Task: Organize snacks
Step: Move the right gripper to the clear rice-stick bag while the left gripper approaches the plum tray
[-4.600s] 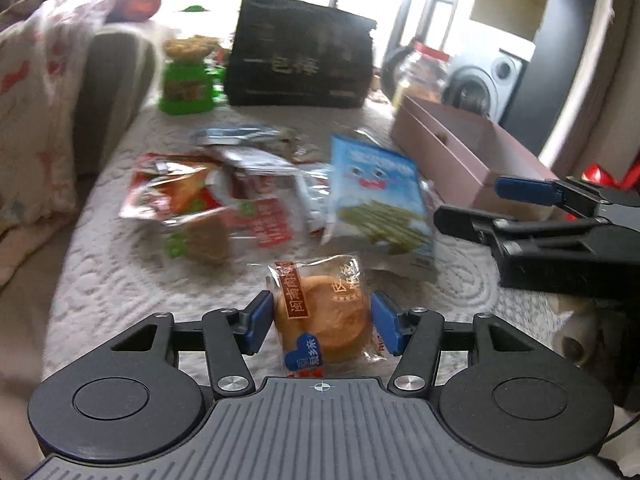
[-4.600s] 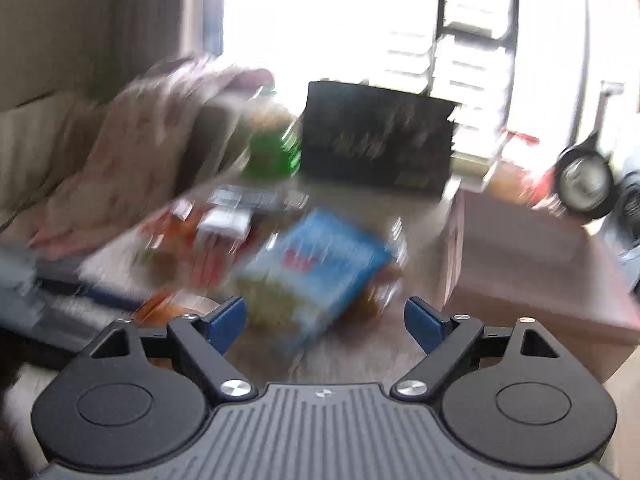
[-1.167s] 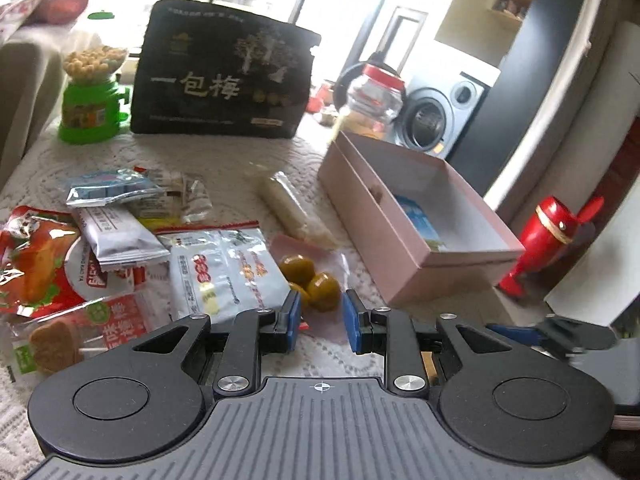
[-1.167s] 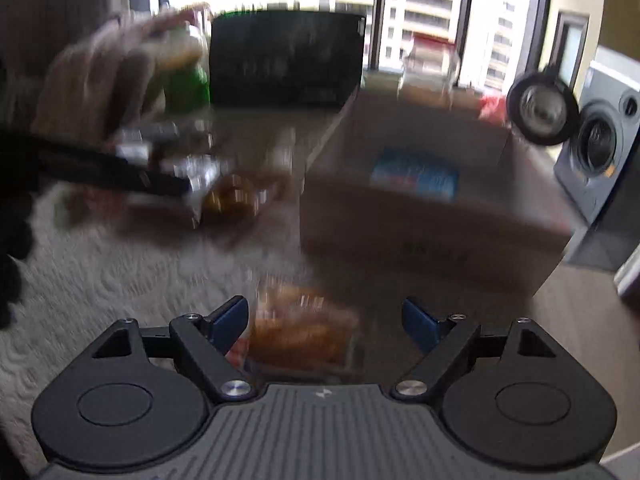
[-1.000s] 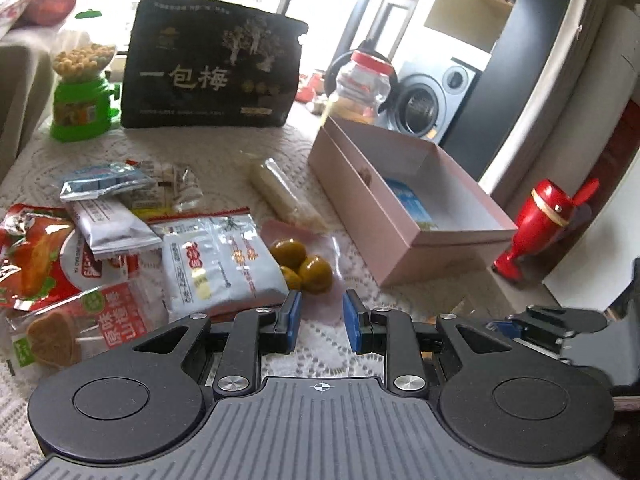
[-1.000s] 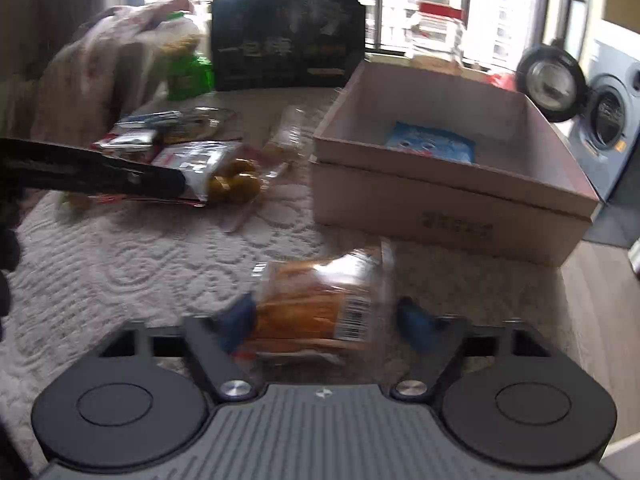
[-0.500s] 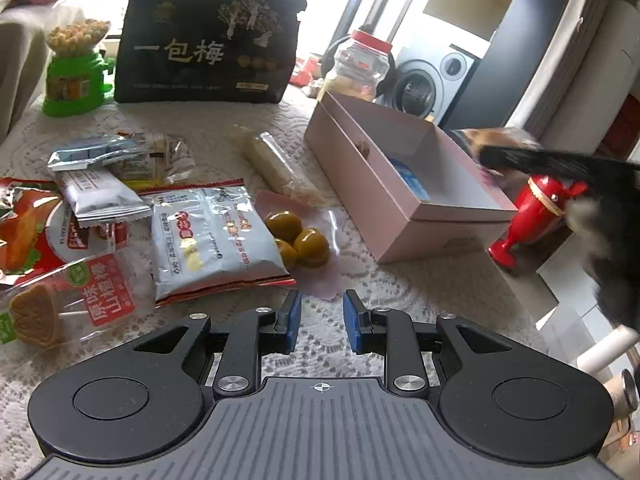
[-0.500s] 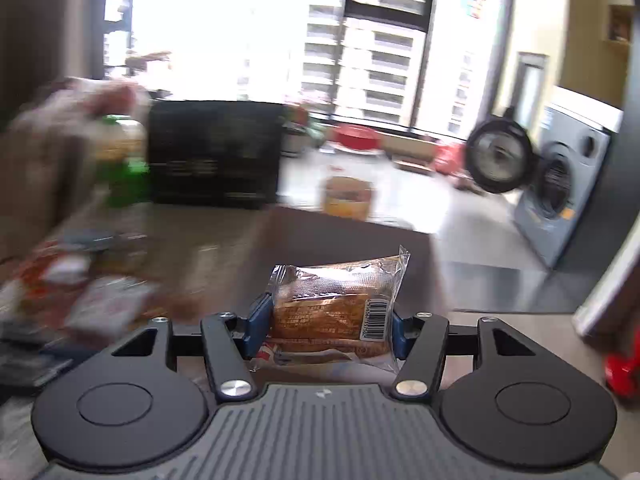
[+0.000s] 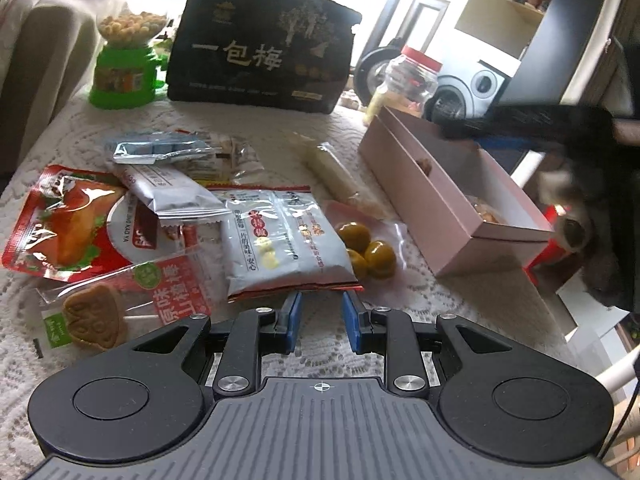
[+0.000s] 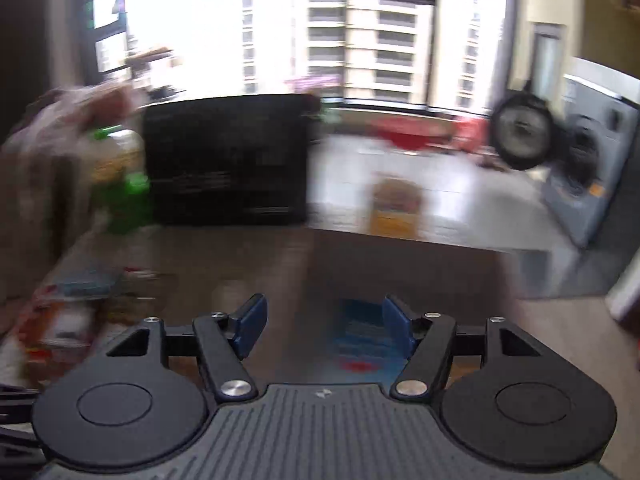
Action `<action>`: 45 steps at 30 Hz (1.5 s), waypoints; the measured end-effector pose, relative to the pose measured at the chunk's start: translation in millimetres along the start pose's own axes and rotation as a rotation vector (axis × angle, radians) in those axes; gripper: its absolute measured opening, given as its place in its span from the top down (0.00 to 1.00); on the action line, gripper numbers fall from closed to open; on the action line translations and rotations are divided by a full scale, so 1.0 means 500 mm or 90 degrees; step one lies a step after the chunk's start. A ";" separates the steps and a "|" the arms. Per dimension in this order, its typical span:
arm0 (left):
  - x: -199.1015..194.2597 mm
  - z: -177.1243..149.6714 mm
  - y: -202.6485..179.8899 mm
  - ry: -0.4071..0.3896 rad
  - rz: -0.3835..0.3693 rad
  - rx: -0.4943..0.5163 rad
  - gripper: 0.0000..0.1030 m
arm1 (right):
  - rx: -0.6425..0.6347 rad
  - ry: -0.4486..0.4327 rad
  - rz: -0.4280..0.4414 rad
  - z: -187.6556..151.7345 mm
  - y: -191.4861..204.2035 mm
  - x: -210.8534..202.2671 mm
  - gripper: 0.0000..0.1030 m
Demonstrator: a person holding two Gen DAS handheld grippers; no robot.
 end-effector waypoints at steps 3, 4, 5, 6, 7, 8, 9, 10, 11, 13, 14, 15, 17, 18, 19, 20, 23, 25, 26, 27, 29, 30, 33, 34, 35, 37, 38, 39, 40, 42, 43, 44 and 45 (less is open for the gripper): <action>-0.013 -0.006 0.004 -0.004 -0.002 0.004 0.74 | -0.023 0.053 0.042 -0.014 0.096 0.051 0.38; -0.017 -0.008 0.008 -0.005 0.000 0.003 0.74 | -0.028 0.077 0.048 -0.021 0.121 0.076 0.39; -0.022 -0.010 0.015 -0.007 0.002 -0.001 0.74 | -0.028 0.094 0.047 -0.026 0.138 0.100 0.41; -0.026 -0.012 0.023 -0.009 0.004 -0.007 0.74 | -0.027 0.107 0.036 -0.032 0.150 0.121 0.44; -0.031 -0.016 0.032 -0.011 0.006 -0.014 0.74 | -0.031 0.121 0.014 -0.038 0.160 0.148 0.44; -0.035 -0.019 0.042 -0.013 0.009 -0.021 0.74 | -0.039 0.127 -0.003 -0.046 0.165 0.162 0.46; -0.039 -0.022 0.050 -0.015 0.012 -0.027 0.74 | -0.057 0.129 -0.029 -0.052 0.171 0.183 0.49; -0.043 -0.024 0.058 -0.016 0.012 -0.032 0.74 | -0.072 0.126 -0.049 -0.055 0.170 0.195 0.50; -0.047 -0.026 0.064 -0.018 0.012 -0.037 0.74 | -0.085 0.125 -0.071 -0.059 0.169 0.208 0.54; -0.052 -0.030 0.075 -0.023 0.005 -0.047 0.74 | -0.081 0.144 -0.081 -0.066 0.159 0.225 0.66; -0.054 -0.032 0.078 -0.025 0.000 -0.051 0.74 | -0.073 0.160 -0.074 -0.069 0.155 0.221 0.71; -0.054 -0.033 0.080 -0.026 -0.006 -0.055 0.74 | -0.072 0.170 -0.071 -0.073 0.154 0.218 0.72; -0.052 -0.034 0.083 -0.026 -0.015 -0.062 0.74 | -0.079 0.184 -0.053 -0.083 0.158 0.205 0.72; -0.052 -0.035 0.083 -0.027 -0.016 -0.063 0.74 | -0.077 0.193 -0.037 -0.089 0.160 0.193 0.72; -0.051 -0.035 0.082 -0.027 -0.017 -0.063 0.74 | -0.073 0.202 -0.018 -0.097 0.162 0.177 0.72; -0.051 -0.035 0.082 -0.027 -0.019 -0.063 0.74 | -0.073 0.209 -0.007 -0.105 0.166 0.158 0.72; -0.051 -0.032 0.076 -0.030 -0.023 -0.060 0.74 | -0.072 0.235 0.037 -0.139 0.176 0.110 0.72; -0.054 -0.029 0.069 -0.033 -0.028 -0.056 0.74 | -0.072 0.251 0.068 -0.169 0.180 0.074 0.72; -0.054 -0.028 0.066 -0.033 -0.030 -0.054 0.74 | -0.073 0.255 0.078 -0.181 0.181 0.059 0.72; -0.054 -0.027 0.061 -0.032 -0.032 -0.051 0.74 | -0.072 0.258 0.086 -0.192 0.181 0.045 0.72; -0.055 -0.027 0.051 -0.029 -0.036 -0.043 0.74 | -0.064 0.261 0.103 -0.216 0.172 0.011 0.72; -0.056 -0.027 0.046 -0.028 -0.038 -0.038 0.74 | -0.058 0.262 0.107 -0.226 0.164 -0.003 0.72; -0.057 -0.029 0.021 -0.019 -0.050 -0.017 0.74 | -0.039 0.256 0.110 -0.244 0.136 -0.035 0.72; -0.057 -0.030 0.009 -0.014 -0.058 -0.006 0.74 | -0.036 0.250 0.108 -0.248 0.125 -0.044 0.72; -0.057 -0.032 -0.005 -0.009 -0.067 0.005 0.74 | -0.039 0.240 0.102 -0.253 0.115 -0.055 0.72; -0.059 -0.035 -0.034 0.001 -0.084 0.031 0.74 | -0.062 0.211 0.086 -0.260 0.099 -0.076 0.72; -0.061 -0.037 -0.051 0.005 -0.091 0.048 0.74 | -0.067 0.199 0.079 -0.264 0.091 -0.085 0.71; -0.063 -0.038 -0.073 0.009 -0.097 0.073 0.74 | -0.068 0.186 0.075 -0.263 0.079 -0.097 0.71; -0.065 -0.039 -0.091 0.012 -0.101 0.096 0.74 | -0.070 0.170 0.070 -0.263 0.068 -0.110 0.71; -0.072 -0.042 -0.131 0.016 -0.111 0.148 0.74 | -0.073 0.140 0.055 -0.262 0.050 -0.129 0.66; -0.075 -0.045 -0.155 0.019 -0.118 0.177 0.74 | -0.072 0.129 0.048 -0.262 0.041 -0.135 0.64; -0.076 -0.048 -0.174 0.023 -0.121 0.199 0.74 | -0.067 0.118 0.042 -0.263 0.030 -0.142 0.61; -0.075 -0.051 -0.191 0.026 -0.119 0.220 0.74 | -0.061 0.113 0.038 -0.265 0.022 -0.145 0.60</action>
Point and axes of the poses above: each gripper's, at about its wrist camera, not at the fingertips, and x roughly the way its jaws point, y to its left, z to its top, the point moved 7 cm from there along x, roughly the way its jaws point, and after that the axes turned 15 degrees about x, right-handed, at the moved point
